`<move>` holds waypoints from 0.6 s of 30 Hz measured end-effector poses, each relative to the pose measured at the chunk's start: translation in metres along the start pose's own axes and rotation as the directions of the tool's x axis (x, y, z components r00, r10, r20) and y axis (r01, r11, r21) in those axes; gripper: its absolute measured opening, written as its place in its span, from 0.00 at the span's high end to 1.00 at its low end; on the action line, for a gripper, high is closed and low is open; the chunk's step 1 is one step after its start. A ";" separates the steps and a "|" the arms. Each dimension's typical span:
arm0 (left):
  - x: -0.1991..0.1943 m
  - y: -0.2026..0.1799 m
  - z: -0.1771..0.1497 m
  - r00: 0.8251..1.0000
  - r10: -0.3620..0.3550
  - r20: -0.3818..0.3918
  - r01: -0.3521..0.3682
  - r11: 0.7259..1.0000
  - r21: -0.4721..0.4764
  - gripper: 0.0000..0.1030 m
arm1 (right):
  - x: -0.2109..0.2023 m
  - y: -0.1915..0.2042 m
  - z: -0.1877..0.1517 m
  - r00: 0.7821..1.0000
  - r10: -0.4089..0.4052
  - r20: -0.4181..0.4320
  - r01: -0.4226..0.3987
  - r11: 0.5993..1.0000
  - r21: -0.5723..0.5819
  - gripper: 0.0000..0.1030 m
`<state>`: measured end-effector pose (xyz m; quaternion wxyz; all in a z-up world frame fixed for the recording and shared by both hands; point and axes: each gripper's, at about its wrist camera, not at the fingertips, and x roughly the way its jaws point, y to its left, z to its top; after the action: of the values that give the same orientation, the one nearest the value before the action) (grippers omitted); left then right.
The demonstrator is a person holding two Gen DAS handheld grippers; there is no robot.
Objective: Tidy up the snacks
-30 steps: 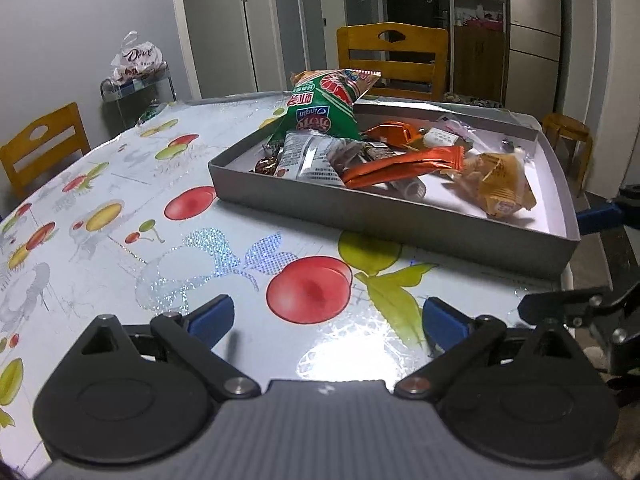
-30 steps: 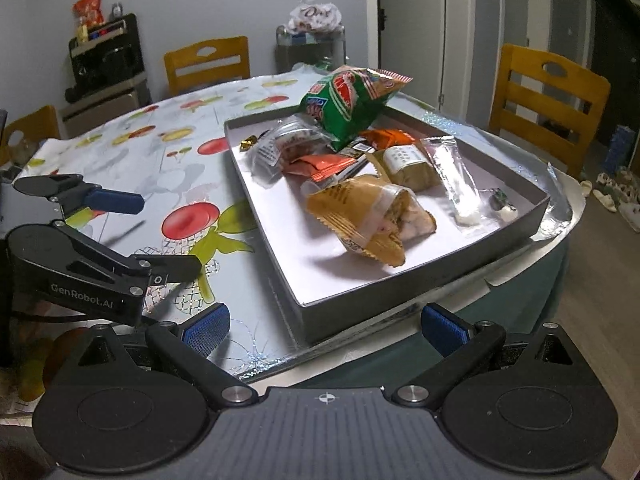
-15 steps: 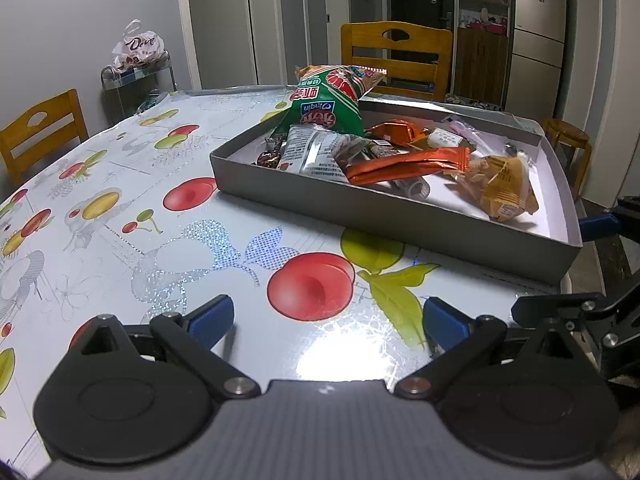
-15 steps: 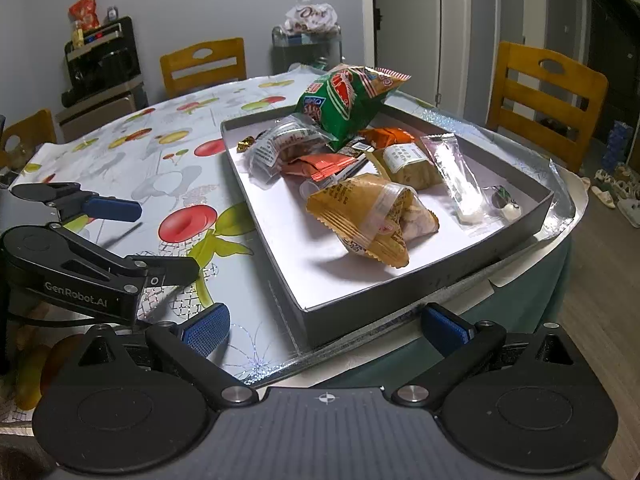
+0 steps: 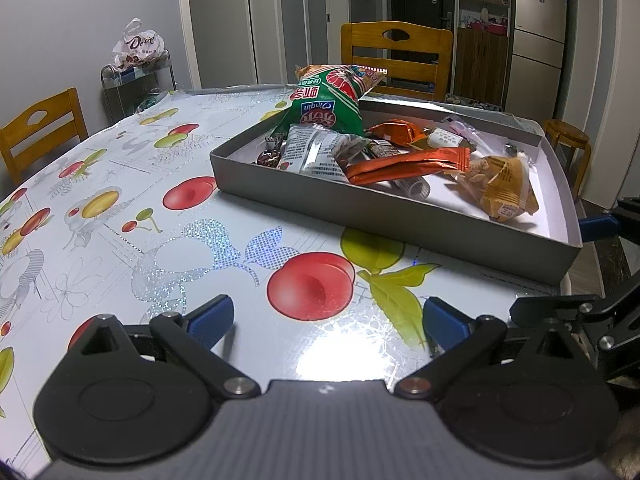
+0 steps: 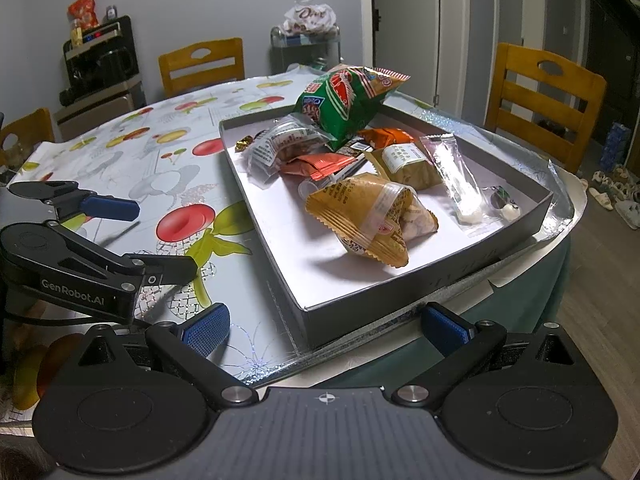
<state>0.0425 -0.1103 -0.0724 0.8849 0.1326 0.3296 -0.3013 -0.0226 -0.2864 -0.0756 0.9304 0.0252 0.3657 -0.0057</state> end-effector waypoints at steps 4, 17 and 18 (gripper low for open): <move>0.000 0.000 0.000 1.000 0.000 0.000 0.000 1.000 -0.001 0.01 | 0.000 0.000 0.000 1.000 -0.001 0.001 0.001 1.000 -0.001 0.00; 0.000 0.000 0.000 1.000 0.000 0.000 0.000 1.000 -0.001 0.01 | 0.000 0.001 0.000 1.000 -0.004 0.001 0.004 1.000 -0.003 0.00; 0.000 0.000 0.000 1.000 -0.001 0.000 0.001 1.000 -0.002 0.01 | 0.000 0.001 0.000 1.000 -0.004 0.001 0.004 1.000 -0.003 0.00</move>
<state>0.0429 -0.1101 -0.0725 0.8848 0.1318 0.3300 -0.3015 -0.0228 -0.2858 -0.0760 0.9305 0.0230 0.3654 -0.0068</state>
